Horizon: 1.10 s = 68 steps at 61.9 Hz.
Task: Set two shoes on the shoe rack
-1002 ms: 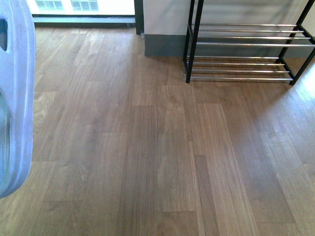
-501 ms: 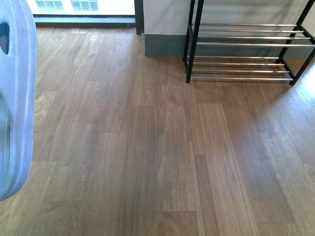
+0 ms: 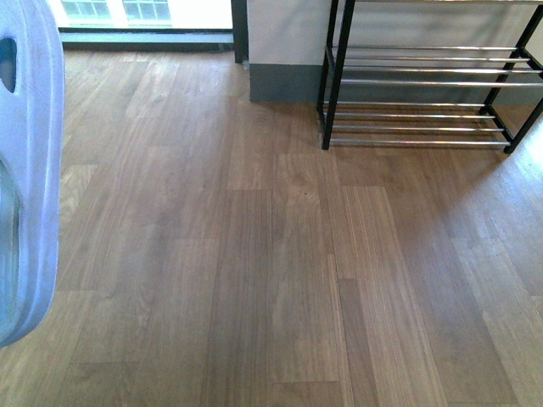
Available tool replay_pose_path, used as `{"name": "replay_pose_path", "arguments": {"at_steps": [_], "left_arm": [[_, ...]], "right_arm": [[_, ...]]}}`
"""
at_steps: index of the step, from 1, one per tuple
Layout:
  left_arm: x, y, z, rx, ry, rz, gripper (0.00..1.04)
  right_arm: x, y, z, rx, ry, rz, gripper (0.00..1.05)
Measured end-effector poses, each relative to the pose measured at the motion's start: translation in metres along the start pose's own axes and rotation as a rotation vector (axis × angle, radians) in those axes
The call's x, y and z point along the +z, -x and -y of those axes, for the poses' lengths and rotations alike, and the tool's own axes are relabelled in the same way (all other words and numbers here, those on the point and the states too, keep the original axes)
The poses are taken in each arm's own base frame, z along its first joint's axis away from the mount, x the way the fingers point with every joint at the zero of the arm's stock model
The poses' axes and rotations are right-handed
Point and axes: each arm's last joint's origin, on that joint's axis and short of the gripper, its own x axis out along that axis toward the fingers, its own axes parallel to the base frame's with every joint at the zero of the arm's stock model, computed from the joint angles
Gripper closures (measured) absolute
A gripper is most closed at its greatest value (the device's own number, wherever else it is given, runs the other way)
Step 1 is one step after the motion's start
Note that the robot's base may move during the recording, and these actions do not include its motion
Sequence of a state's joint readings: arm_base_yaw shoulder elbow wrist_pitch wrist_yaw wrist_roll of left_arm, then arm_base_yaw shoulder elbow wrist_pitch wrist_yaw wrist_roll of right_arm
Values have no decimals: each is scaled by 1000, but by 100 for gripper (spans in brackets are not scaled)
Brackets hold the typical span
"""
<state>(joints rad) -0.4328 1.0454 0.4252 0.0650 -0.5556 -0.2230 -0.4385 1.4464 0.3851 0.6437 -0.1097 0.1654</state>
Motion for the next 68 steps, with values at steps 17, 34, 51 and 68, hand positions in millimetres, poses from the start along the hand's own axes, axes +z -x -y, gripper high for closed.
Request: {"name": "replay_pose_path", "arguments": {"at_steps": [17,34,51,68], "left_arm": [[0,0,0,-3,-1,-1,103],[0,0,0,0,-1,1,103],[0,0,0,-2,-2,0,103],[0,0,0,-1,-2,0,103]], "right_arm": [[0,0,0,-3,0,1,103],[0,0,-1,5,1,-2,103],[0,0,0,1,0,-1,103],[0,0,0,0,0,-1,103]]}}
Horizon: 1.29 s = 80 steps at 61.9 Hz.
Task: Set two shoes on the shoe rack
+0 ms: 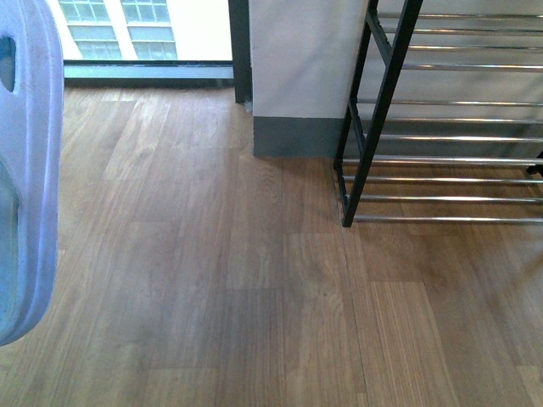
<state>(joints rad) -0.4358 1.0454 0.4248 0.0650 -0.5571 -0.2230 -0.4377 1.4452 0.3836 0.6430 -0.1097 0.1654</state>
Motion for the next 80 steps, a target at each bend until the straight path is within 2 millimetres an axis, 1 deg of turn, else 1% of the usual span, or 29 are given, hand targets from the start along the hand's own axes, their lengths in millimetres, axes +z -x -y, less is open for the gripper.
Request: {"name": "replay_pose_path", "arguments": {"at_steps": [80], "left_arm": [[-1,0,0,0,-2,-4,103]], "right_arm": [[0,0,0,2,0,-1,103]]}}
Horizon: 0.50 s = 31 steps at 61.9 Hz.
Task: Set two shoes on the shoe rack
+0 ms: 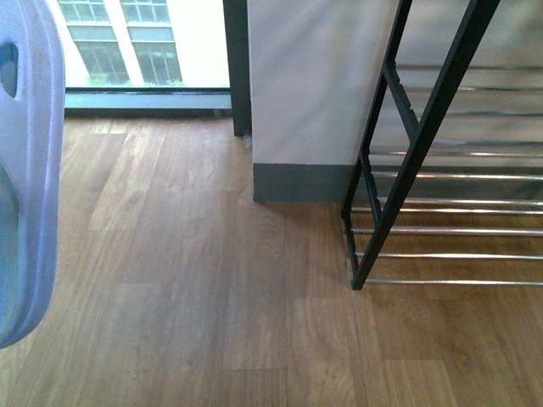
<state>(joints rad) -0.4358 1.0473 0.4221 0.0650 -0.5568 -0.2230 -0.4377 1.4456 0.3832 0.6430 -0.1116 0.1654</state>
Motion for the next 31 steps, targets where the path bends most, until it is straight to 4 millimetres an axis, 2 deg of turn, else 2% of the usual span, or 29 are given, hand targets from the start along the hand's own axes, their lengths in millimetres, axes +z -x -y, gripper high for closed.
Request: {"name": "replay_pose_path", "arguments": {"at_steps": [31], "left_arm": [[0,0,0,1,1,1,103]], "right_arm": [[-1,0,0,-6,0,-3,103]]}}
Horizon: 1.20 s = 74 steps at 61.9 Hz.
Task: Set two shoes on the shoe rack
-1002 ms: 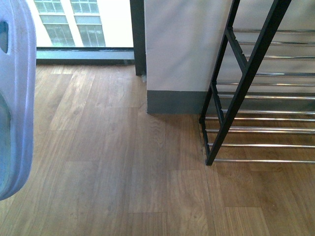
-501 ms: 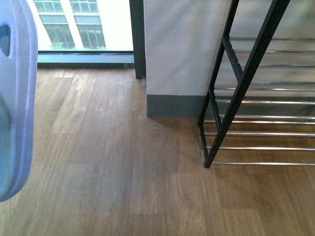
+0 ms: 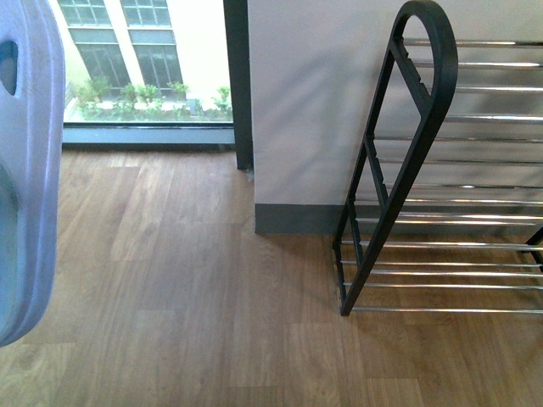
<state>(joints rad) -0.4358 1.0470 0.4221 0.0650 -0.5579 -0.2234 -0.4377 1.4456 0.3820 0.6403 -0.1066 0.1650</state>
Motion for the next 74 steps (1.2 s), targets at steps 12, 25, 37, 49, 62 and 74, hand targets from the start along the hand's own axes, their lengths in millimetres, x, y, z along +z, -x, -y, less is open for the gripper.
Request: {"name": "replay_pose_path", "arguments": {"at_steps": [12,25,37,49,62,74], "left_arm": [[0,0,0,0,0,0,103],[0,0,0,-5,-1,-1,103],[0,0,0,-1,-1,0,103],[0,0,0,-1,-1,0,103],[0,0,0,-1,-1,0,103],[0,0,0,-1,-1,0,103]], "right_arm": [[-4,-1,2,73,23,26,103],[9,-12,1,272,105,71,103],[53,-30,-10,325,177,12,103],[45,-29,-10,332,208,-24,103],[19,-10,-6,372,209,-56,103],[11,10,-1,396,194,-58,103]]}}
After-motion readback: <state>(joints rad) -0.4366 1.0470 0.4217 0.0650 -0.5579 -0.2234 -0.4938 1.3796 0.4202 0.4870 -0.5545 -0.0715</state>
